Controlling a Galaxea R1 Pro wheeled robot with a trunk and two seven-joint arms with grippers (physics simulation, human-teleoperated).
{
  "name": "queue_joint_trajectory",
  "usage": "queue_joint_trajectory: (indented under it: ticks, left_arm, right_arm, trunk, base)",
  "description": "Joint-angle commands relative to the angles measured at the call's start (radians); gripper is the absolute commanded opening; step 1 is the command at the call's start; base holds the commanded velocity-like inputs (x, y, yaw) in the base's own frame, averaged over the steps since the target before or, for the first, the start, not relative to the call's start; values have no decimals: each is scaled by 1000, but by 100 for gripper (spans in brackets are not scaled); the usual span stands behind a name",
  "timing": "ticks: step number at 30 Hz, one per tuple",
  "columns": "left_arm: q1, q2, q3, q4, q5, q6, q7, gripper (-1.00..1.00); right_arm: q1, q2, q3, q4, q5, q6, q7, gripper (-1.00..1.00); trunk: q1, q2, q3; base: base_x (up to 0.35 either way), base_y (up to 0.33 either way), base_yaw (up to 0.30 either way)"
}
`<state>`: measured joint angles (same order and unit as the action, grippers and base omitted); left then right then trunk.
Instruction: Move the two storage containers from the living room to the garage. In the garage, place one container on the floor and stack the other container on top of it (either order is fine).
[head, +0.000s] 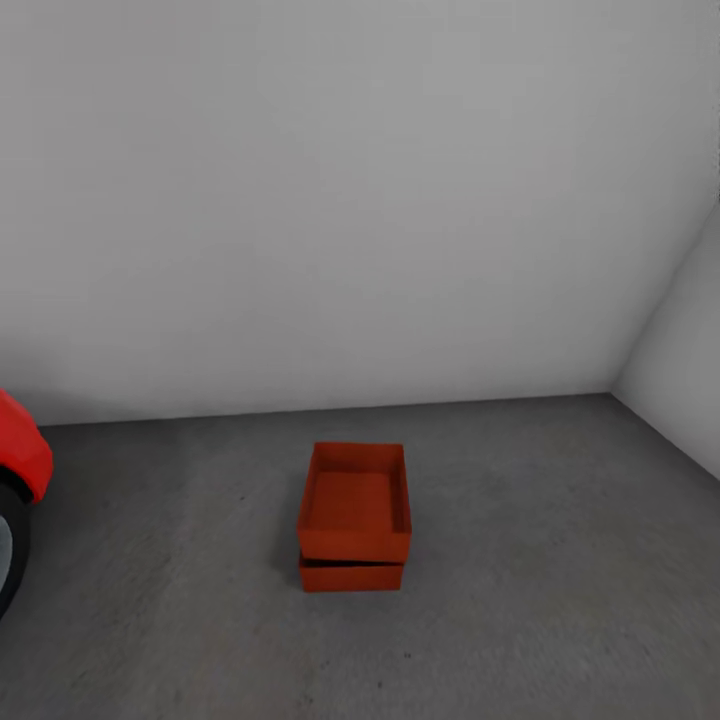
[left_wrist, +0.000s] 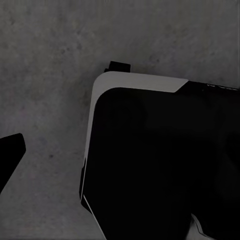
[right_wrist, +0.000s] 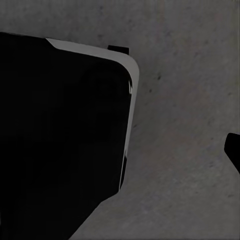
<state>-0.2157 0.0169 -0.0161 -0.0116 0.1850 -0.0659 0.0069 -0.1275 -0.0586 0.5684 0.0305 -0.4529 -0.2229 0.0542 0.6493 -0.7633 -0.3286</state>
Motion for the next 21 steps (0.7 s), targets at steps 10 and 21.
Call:
queue_joint_trajectory:
  ticks: [10,21]
  left_arm:
    - [-1,0,-2,1,7,-3,1,100]
    - [-1,0,-2,1,7,-3,1,100]
  right_arm:
    - [-1,0,7,3,-10,-6,6,100]
    - [-1,0,7,3,-10,-6,6,100]
  trunk:
    - [0,-1,15]
    - [0,-1,33]
  base:
    - [0,0,0]
    - [0,0,0]
